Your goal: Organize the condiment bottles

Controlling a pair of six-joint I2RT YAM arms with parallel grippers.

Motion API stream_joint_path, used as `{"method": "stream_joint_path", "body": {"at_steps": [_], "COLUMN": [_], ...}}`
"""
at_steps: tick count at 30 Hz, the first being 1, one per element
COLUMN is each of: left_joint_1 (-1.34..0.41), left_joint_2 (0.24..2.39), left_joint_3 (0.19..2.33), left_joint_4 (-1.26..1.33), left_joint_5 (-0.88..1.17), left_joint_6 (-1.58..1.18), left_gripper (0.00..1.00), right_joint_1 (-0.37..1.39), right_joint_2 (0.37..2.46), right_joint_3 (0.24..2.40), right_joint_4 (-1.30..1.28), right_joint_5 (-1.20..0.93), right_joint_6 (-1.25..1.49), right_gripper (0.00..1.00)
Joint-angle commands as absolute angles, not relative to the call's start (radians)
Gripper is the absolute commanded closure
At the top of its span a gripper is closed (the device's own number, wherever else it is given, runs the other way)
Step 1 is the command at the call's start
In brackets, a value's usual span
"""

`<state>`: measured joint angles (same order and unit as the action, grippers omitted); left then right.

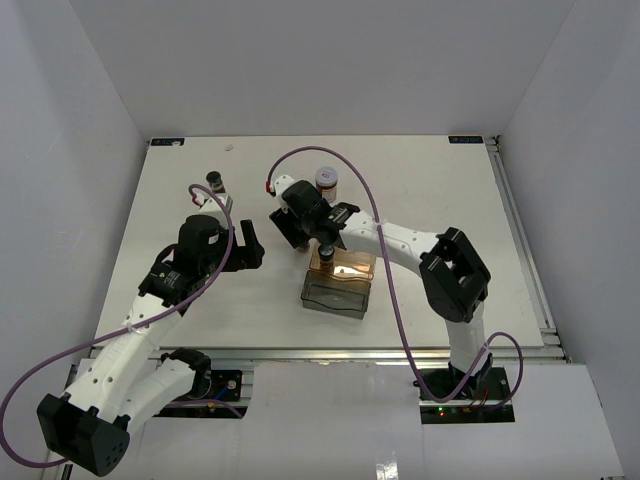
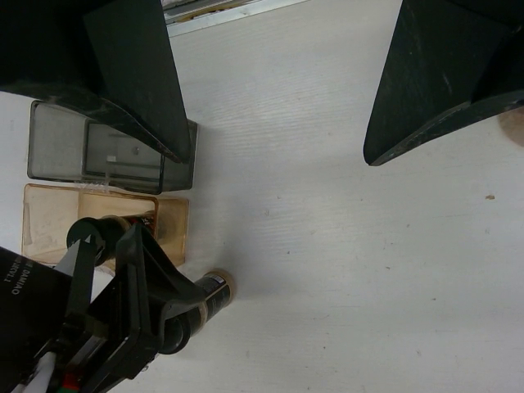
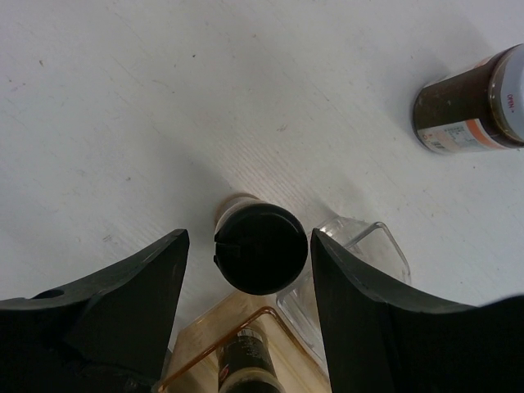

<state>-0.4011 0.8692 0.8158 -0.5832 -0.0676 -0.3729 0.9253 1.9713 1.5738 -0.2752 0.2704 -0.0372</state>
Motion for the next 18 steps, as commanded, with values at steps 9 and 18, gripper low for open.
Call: {"method": "stream_joint_path", "body": {"at_steps": [9, 18], "left_joint_1": [-0.396, -0.396], "left_joint_2": [0.849, 0.854], "left_joint_3": [0.818, 0.824], "left_joint_4": [-0.571, -0.572], "left_joint_5": [-0.08, -0.08], "left_joint_6": [-0.364, -0.364], "left_gripper": [0.02, 0.02], "right_joint_1": [0.925, 0.921], "right_joint_2": [2.0, 1.966], "right_joint_3": [1.588, 1.584], "right_joint_4": [-0.248, -0.262], "right_joint_5": [0.268, 0.284], "right_joint_6": [-0.022, -0.026], "right_gripper": [0.39, 0.76]}}
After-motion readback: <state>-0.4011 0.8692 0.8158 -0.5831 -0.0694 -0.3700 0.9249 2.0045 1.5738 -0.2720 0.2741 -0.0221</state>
